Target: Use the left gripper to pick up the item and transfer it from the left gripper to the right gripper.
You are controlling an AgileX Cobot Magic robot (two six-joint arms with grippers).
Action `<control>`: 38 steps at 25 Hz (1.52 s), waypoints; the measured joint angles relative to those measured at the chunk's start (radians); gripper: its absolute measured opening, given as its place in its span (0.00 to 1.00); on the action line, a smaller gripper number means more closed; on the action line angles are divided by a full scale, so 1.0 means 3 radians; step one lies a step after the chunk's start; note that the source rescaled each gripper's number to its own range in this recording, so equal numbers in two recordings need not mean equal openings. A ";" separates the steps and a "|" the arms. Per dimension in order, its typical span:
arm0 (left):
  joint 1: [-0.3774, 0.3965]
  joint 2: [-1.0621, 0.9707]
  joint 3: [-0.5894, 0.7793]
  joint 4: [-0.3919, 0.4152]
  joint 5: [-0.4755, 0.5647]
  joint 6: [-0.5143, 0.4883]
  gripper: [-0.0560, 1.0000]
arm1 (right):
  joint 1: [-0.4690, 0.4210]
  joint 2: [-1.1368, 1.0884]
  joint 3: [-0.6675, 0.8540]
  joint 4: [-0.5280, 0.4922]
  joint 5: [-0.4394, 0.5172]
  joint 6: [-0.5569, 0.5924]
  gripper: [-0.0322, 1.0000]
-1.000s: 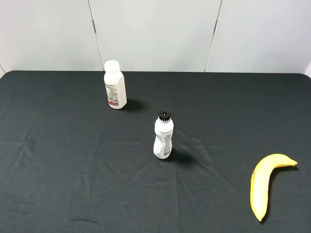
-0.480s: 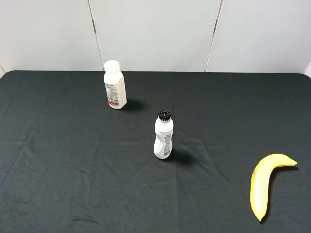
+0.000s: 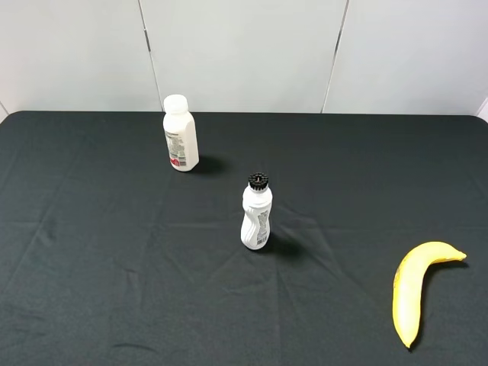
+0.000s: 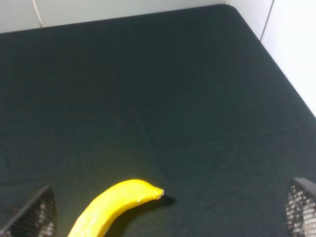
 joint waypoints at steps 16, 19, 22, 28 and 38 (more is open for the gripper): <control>0.0000 0.0000 0.0000 0.0000 0.0000 0.0000 1.00 | 0.0779 -0.0055 0.0000 0.0011 -0.0004 0.0007 1.00; 0.0000 0.0000 0.0000 0.0000 0.0000 0.0000 1.00 | 0.0779 -0.0055 0.0000 0.0014 -0.0004 0.0007 1.00; 0.0000 0.0000 0.0000 0.0000 0.0000 0.0000 1.00 | 0.0779 -0.0055 0.0000 0.0014 -0.0004 0.0007 1.00; 0.0000 0.0000 0.0000 0.0000 0.0000 0.0000 1.00 | 0.0779 -0.0055 0.0000 0.0014 -0.0004 0.0007 1.00; 0.0000 0.0000 0.0000 0.0000 0.0000 0.0000 1.00 | 0.0779 -0.0055 0.0000 0.0018 -0.0004 0.0008 1.00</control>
